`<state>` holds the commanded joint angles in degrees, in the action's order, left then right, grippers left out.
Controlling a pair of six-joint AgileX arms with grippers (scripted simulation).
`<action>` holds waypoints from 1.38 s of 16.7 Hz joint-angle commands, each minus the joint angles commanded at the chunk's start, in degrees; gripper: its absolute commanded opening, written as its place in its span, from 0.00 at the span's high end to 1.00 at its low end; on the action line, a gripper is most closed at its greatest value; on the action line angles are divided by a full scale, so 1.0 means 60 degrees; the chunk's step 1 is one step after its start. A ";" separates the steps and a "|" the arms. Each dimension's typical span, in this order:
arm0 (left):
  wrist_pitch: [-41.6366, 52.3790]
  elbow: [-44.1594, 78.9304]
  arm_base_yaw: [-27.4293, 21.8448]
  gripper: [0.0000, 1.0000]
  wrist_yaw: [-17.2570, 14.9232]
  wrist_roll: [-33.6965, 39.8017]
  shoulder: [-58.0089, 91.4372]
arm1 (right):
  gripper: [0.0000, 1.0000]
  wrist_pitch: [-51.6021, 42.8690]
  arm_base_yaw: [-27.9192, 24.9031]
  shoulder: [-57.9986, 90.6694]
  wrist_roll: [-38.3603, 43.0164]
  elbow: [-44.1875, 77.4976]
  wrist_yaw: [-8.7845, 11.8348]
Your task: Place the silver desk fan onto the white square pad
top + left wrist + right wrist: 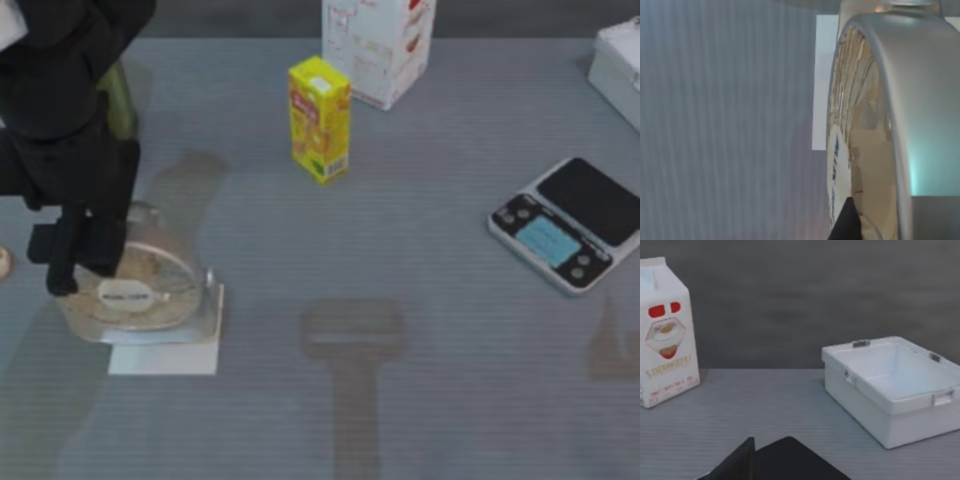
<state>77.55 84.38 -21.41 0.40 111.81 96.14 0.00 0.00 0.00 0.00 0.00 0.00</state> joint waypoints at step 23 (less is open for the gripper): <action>-0.1292 -0.1110 0.0030 0.17 -0.0001 -0.0033 0.0181 | 0.00 0.0000 0.0000 0.0000 0.0000 0.0000 0.0000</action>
<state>69.80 77.72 -21.23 0.40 111.62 97.23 0.00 0.00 0.00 0.00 0.00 0.00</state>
